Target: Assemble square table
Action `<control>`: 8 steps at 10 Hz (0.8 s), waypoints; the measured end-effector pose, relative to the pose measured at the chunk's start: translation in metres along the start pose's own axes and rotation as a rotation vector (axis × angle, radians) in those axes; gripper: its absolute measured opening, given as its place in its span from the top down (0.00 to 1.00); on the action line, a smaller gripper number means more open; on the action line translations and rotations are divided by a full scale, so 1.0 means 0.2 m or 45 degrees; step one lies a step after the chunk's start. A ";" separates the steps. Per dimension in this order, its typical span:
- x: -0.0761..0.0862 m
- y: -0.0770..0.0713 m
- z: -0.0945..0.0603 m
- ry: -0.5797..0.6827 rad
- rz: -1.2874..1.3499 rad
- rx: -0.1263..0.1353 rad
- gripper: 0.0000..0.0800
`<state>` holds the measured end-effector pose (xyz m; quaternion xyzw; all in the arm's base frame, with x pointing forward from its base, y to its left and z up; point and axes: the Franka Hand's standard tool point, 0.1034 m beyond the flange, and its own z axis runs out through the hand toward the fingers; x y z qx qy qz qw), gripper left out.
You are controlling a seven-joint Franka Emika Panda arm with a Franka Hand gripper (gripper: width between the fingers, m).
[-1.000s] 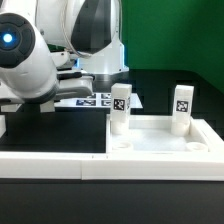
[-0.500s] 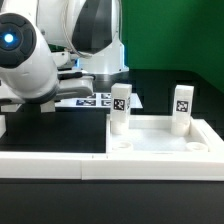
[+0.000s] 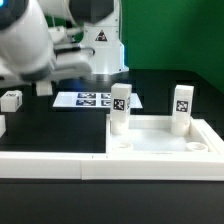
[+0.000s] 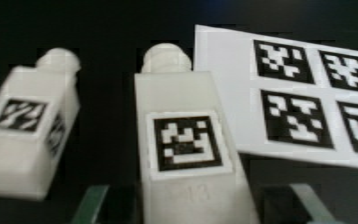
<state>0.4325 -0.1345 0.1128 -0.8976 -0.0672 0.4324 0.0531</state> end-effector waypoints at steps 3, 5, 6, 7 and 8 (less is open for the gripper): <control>0.06 0.00 -0.09 0.285 -0.014 -0.051 0.63; 0.09 -0.11 -0.29 0.496 0.023 -0.015 0.63; 0.10 -0.21 -0.56 0.658 0.068 0.097 0.63; 0.07 -0.30 -0.71 0.752 0.162 0.179 0.63; 0.07 -0.36 -0.78 0.853 0.196 0.281 0.63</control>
Offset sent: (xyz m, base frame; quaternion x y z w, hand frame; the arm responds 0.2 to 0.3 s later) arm 0.0000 0.0000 0.0000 0.0000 0.1938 0.0000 0.9810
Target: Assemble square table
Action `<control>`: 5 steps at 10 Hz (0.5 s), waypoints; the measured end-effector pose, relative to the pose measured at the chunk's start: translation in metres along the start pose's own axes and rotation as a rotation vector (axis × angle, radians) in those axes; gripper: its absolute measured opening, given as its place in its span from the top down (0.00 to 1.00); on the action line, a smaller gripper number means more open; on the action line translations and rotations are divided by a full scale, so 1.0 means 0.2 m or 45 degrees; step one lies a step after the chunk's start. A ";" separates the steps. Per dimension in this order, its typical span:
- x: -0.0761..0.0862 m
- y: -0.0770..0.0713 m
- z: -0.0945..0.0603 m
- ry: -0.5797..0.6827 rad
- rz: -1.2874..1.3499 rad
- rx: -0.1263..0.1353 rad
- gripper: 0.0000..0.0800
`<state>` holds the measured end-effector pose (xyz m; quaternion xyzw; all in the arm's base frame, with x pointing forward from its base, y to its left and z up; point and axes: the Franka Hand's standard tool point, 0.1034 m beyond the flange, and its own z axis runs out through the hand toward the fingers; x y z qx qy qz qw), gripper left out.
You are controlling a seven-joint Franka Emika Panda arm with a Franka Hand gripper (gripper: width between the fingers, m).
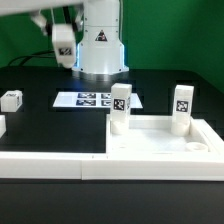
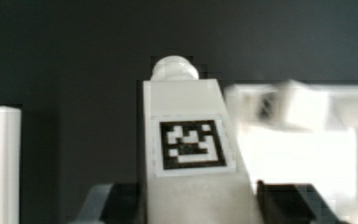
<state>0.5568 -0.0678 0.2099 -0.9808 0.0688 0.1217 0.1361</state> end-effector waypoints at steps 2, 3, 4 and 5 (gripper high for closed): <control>0.04 0.05 -0.01 0.273 -0.020 -0.054 0.63; 0.03 0.06 -0.01 0.342 -0.021 -0.071 0.63; 0.02 0.06 0.01 0.329 -0.020 -0.071 0.63; 0.06 -0.01 0.05 0.374 0.019 -0.123 0.63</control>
Offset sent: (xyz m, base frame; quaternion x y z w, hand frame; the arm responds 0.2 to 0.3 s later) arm 0.0000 0.0000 0.0000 0.0000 0.0000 0.0000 1.0000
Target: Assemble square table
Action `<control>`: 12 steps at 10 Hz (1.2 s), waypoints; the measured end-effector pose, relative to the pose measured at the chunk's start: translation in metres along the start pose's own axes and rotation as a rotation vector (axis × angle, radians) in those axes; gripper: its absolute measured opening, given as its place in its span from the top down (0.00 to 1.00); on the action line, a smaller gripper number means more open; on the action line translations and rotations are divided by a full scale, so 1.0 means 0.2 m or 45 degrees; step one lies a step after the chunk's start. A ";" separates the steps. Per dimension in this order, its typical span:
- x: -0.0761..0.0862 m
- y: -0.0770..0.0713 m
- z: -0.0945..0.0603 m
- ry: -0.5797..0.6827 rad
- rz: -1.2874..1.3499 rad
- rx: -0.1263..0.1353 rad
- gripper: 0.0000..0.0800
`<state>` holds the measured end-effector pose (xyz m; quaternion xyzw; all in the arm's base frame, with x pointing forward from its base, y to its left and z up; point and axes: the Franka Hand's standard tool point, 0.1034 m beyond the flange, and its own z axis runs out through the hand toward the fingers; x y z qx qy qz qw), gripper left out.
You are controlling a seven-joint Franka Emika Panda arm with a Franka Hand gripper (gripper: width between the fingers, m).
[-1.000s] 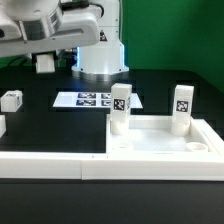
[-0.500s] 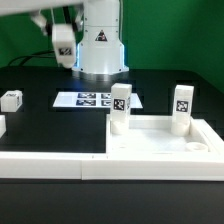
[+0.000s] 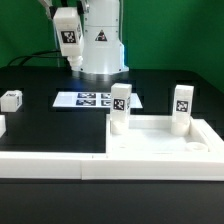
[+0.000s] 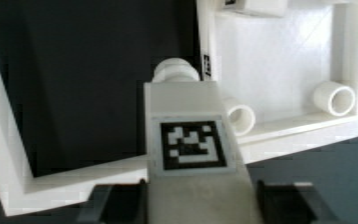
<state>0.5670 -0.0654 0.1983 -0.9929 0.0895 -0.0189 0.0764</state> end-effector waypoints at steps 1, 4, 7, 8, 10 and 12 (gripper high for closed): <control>0.03 -0.15 0.06 -0.010 0.003 -0.038 0.63; 0.16 -0.52 0.19 -0.001 0.080 -0.079 0.63; 0.16 -0.48 0.18 0.000 0.069 -0.075 0.63; 0.16 -0.49 0.19 0.004 0.069 -0.074 0.63; 0.06 -0.66 0.26 0.184 0.150 -0.044 0.63; 0.09 -0.89 0.39 0.198 0.283 -0.018 0.63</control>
Offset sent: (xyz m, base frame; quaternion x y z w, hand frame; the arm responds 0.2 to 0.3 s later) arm 0.0437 0.0720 -0.0165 -0.0663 0.0273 0.0915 0.9932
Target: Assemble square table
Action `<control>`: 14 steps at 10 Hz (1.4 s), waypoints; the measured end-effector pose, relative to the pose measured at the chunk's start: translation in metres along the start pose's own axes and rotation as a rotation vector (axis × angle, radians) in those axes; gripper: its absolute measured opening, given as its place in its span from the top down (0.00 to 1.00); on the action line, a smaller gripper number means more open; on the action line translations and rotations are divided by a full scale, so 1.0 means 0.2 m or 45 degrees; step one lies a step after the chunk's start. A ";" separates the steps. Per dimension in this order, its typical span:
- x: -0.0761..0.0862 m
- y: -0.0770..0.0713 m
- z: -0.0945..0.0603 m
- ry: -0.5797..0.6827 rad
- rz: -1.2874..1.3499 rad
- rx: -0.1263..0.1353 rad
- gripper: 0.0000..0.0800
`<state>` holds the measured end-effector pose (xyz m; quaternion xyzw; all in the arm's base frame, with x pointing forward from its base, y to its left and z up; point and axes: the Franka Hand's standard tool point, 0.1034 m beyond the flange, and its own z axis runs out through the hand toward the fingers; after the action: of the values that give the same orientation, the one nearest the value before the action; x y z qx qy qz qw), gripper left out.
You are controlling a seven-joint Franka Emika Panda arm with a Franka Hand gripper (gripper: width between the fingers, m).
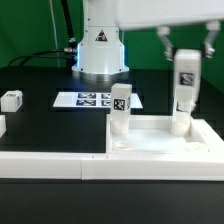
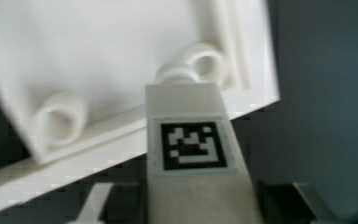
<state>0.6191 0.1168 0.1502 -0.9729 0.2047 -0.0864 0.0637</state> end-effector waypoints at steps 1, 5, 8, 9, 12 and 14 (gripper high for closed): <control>0.01 0.01 -0.01 0.001 -0.044 0.005 0.63; 0.01 0.01 0.00 0.007 -0.043 0.000 0.63; 0.07 -0.01 0.01 0.092 -0.105 -0.044 0.63; 0.08 -0.01 0.01 0.095 -0.104 -0.043 0.63; 0.07 0.00 0.09 0.119 -0.096 -0.023 0.63; 0.05 0.00 0.15 0.115 -0.102 -0.029 0.63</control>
Offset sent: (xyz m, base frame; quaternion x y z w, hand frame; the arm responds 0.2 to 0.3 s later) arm 0.0000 0.0000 0.0000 0.0000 0.0000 0.0000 1.0000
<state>0.6338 0.1158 0.1223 -0.9761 0.1692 -0.1302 0.0399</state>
